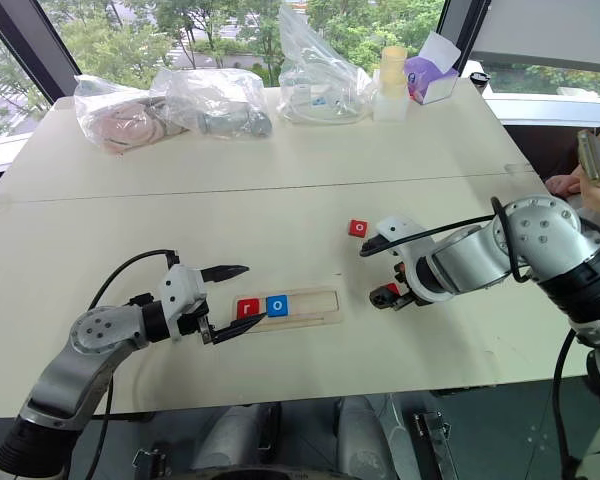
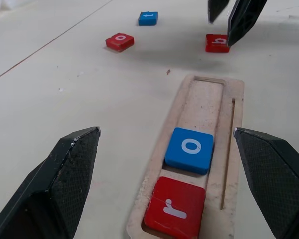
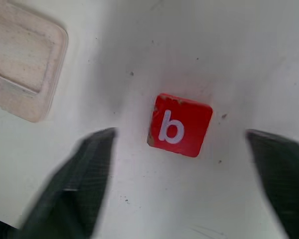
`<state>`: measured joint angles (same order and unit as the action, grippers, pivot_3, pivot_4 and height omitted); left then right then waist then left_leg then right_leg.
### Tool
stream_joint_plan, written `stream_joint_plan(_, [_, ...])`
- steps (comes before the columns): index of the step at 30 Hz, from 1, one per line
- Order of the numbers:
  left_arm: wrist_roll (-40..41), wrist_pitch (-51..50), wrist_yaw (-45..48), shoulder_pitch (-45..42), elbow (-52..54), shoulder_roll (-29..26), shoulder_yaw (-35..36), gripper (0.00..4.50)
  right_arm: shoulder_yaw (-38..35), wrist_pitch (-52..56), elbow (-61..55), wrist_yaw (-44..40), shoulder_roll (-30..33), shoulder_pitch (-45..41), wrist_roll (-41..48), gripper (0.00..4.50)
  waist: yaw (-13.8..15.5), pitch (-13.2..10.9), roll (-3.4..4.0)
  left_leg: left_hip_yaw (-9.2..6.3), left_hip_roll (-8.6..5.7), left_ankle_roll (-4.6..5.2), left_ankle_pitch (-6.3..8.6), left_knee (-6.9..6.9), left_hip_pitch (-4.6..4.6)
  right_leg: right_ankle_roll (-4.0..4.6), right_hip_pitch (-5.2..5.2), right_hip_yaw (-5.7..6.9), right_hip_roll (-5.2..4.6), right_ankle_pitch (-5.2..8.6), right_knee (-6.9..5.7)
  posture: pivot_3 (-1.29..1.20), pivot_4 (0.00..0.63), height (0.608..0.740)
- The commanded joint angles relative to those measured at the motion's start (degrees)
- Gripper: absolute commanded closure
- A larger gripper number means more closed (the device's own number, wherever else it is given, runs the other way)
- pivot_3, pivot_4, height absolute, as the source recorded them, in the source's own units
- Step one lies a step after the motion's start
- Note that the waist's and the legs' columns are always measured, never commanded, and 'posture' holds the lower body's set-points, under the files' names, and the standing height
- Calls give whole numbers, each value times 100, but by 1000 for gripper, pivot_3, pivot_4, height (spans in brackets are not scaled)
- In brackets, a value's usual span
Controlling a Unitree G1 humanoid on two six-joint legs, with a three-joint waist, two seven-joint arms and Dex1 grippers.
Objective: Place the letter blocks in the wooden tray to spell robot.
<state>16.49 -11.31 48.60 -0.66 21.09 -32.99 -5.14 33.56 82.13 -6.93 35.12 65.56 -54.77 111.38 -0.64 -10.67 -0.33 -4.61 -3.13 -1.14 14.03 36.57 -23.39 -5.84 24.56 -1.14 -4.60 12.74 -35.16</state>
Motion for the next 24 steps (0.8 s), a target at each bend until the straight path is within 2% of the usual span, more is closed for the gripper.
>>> stream_joint_plan(1, [87,3,-16,-17,228,-19,78,0,-474,190,-526,-577,95,-258,-744,68,3,0,0,-1,0,0,0,0,0,0,0,0,0,0,1,0,150,740])
stream_joint_plan(3, [88,-10,-24,-42,219,-12,71,0,-816,-65,-1120,-1579,168,-145,-1874,68,6,0,1,0,0,0,0,0,-1,0,0,1,0,0,2,0,150,740])
stream_joint_plan(5, [87,-21,-25,-69,205,-8,64,0,-1073,-899,-1740,-2923,412,233,-3130,68,22,0,0,-2,0,1,1,0,-3,-3,0,6,1,2,5,0,150,740])
stream_joint_plan(7, [92,-13,-16,-82,193,-12,62,0,-1338,-2645,-2157,-4157,712,1077,-4763,68,36,2,-2,-2,-2,4,3,1,-3,-12,-4,11,2,3,8,0,150,740])
stream_joint_plan(9, [98,-7,-10,-98,183,-17,63,0,-1429,-4031,-2118,-5246,991,1966,-6014,68,62,2,-3,3,-3,12,8,12,-3,-18,-11,15,1,4,9,0,150,740])
stream_joint_plan(10, [100,-5,-9,-106,179,-19,63,0,-1489,-4531,-2018,-5663,1050,2326,-6469,68,64,2,-2,16,-5,16,11,19,-3,-27,-12,14,0,0,9,0,150,740])
stream_joint_plan(11, [103,-1,-11,-107,182,-23,72,0,-1460,-5137,-1736,-6442,1156,2738,-6843,68,61,2,-2,26,-5,19,13,28,-3,-33,-14,10,-1,-2,7,0,150,740])
stream_joint_plan(14, [105,-1,-24,-80,217,-44,103,0,-1535,-6265,-816,-7963,1108,3368,-7563,68,36,1,0,30,-4,20,14,44,0,-23,-24,7,0,2,5,0,150,740])
stream_joint_plan(18, [115,-8,-38,-18,272,-69,141,0,-1821,-7473,-101,-9167,953,3824,-8250,68,-8,1,2,14,-4,20,14,51,4,-19,-25,0,-3,0,-5,0,150,740])
stream_joint_plan(21, [135,-38,-32,0,310,-97,166,0,-1840,-7867,285,-9940,757,3886,-8563,68,-20,1,3,12,0,20,14,48,8,-18,-25,-3,2,0,-7,0,150,740])
stream_joint_plan(24, [173,-84,-15,-20,334,-139,195,0,-1790,-7914,827,-10663,384,3573,-8744,68,-2,1,3,10,-1,20,14,50,8,-19,-26,-3,1,-1,-7,0,150,740])
